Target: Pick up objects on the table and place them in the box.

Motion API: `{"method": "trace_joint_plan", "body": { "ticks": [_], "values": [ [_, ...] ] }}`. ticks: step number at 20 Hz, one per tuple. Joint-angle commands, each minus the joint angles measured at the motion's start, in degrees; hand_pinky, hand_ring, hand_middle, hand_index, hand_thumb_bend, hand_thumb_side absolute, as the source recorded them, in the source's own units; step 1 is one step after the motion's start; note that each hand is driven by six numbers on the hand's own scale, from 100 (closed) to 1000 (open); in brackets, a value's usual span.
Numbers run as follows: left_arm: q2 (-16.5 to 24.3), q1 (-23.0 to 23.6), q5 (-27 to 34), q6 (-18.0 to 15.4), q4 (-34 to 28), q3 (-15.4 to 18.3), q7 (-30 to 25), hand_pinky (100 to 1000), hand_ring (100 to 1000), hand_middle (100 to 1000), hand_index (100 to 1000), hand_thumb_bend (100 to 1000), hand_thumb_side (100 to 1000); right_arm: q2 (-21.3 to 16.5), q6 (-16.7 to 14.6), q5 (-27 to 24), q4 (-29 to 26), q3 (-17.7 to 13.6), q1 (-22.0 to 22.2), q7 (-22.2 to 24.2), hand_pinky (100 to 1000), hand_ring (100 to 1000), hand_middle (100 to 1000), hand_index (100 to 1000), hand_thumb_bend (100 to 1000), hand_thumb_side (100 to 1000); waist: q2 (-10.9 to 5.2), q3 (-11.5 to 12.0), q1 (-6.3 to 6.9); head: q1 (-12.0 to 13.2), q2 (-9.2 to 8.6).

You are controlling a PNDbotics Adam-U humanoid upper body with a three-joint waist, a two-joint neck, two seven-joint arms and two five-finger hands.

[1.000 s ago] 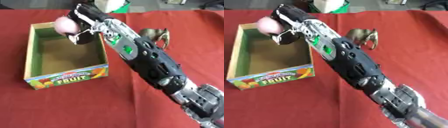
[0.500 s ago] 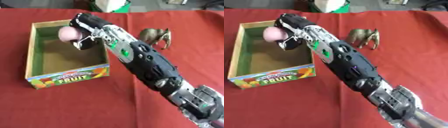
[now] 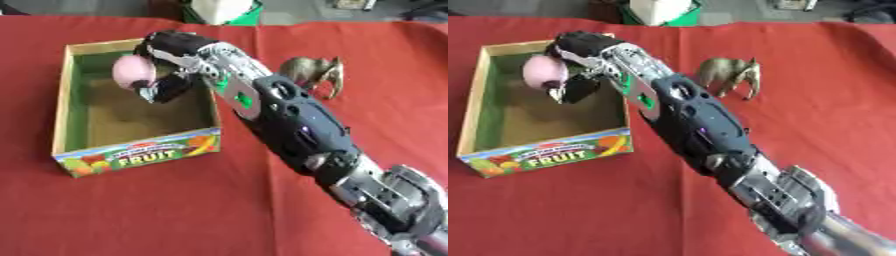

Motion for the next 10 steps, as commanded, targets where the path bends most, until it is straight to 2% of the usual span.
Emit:
{"method": "trace_joint_plan", "body": {
  "ticks": [1, 4, 6, 7, 10],
  "values": [
    [0.1, -0.5, 0.3, 0.0, -1.0, 0.1, -0.2, 743, 625, 729, 822, 118, 788, -0.3, -0.2, 0.6, -1.8, -0.9, -1.8, 1.3, 618, 771, 682, 829, 100, 662, -1.35, 0.1, 0.2, 0.2, -0.49],
    [0.1, -0.5, 0.3, 0.1, -1.0, 0.1, -0.2, 743, 625, 729, 822, 118, 787, -0.4, -0.5, 0.7, -2.4, -0.9, -1.9, 2.2, 624, 781, 694, 848, 136, 672, -1.41, 0.1, 0.17, 0.2, -0.51],
    [0.0, -0.5, 0.4, 0.1, -1.0, 0.1, -0.2, 743, 625, 730, 822, 118, 787, -0.4, -0.7, 0.9, -2.5, -0.9, -1.8, 2.8, 637, 809, 725, 888, 254, 685, -1.43, 0.0, 0.18, 0.2, -0.54],
    [0.0, -0.5, 0.4, 0.1, -1.0, 0.1, -0.3, 743, 626, 730, 822, 119, 787, -0.5, -0.8, 1.1, -2.6, -0.8, -1.8, 3.2, 652, 838, 746, 908, 389, 662, -1.43, 0.0, 0.17, 0.2, -0.53],
    [0.0, -0.5, 0.4, 0.2, -1.0, 0.2, -0.3, 743, 625, 730, 822, 118, 788, -0.5, -1.5, 1.3, -2.7, -0.9, -1.7, 4.9, 672, 870, 781, 933, 494, 674, -1.42, 0.1, 0.16, 0.2, -0.54]
  ]
}}
